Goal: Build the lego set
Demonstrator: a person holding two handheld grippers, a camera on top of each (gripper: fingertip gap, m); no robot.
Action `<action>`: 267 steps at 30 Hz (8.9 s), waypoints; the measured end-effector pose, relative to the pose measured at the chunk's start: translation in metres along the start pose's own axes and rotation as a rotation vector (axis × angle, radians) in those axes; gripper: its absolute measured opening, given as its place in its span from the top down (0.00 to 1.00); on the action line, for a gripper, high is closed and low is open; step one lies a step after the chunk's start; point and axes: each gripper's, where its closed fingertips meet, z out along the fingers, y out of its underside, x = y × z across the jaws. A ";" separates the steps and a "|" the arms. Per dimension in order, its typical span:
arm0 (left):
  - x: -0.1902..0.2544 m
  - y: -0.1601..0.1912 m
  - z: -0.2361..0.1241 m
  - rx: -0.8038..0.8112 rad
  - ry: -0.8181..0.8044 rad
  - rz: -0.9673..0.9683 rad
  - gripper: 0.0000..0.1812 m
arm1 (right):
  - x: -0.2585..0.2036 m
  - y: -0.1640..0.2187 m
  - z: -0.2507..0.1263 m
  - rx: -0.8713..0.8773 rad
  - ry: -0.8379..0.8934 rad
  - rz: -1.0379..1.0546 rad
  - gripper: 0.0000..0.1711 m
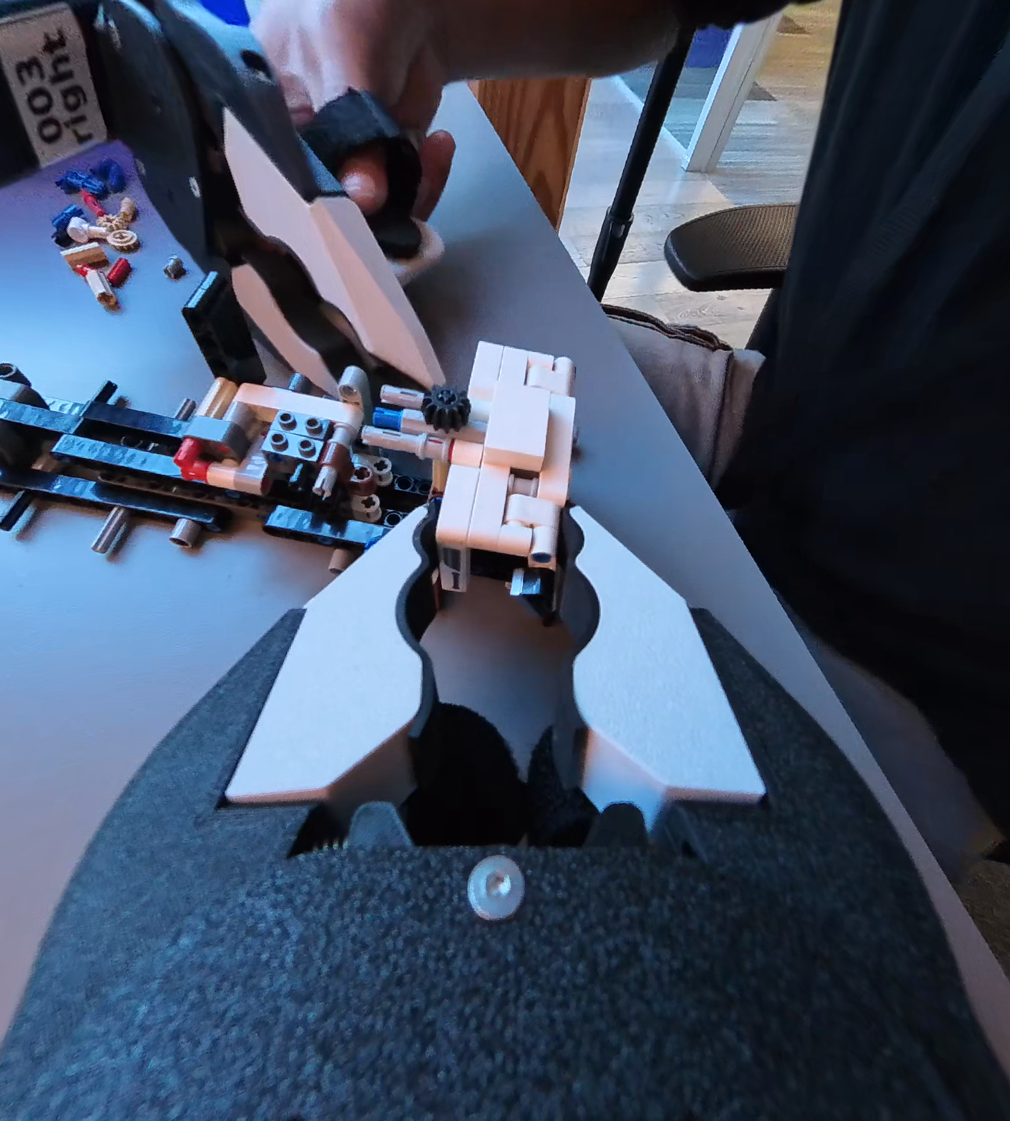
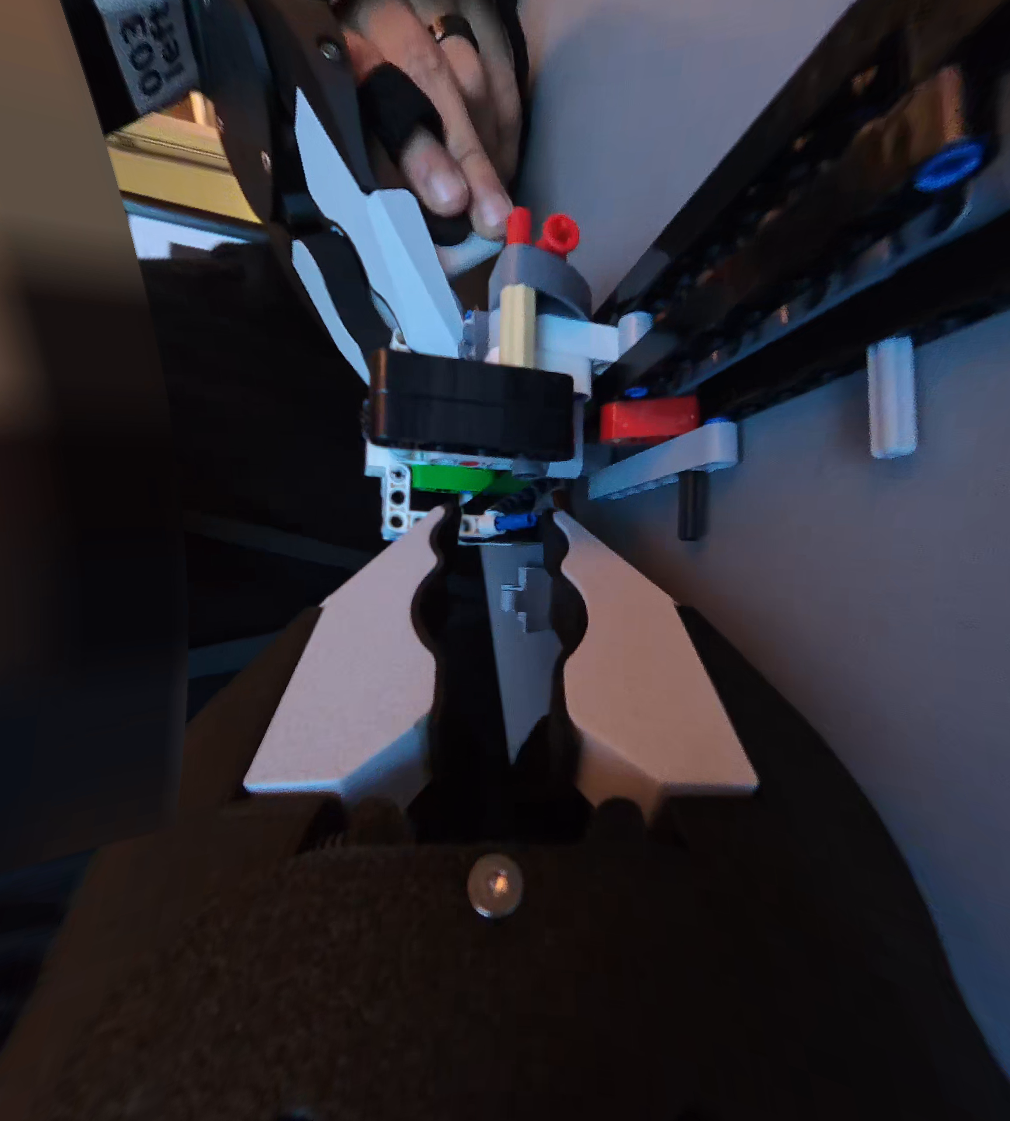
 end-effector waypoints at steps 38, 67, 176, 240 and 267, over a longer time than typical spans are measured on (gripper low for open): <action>0.000 0.001 0.001 -0.005 0.022 -0.045 0.79 | 0.010 0.019 -0.001 0.021 0.572 -0.877 0.70; 0.002 0.000 0.004 -0.009 0.039 -0.062 0.79 | -0.008 0.002 0.003 0.324 0.701 -0.947 0.83; 0.000 -0.002 0.010 -0.009 -0.016 -0.048 0.79 | 0.010 0.018 0.019 0.225 0.764 -0.808 0.62; -0.008 -0.004 0.015 -0.012 -0.125 -0.041 0.80 | 0.001 0.017 0.011 0.280 0.683 -0.808 0.61; -0.003 -0.002 0.014 -0.017 -0.089 -0.024 0.80 | -0.009 0.015 -0.001 0.366 0.602 -0.772 0.77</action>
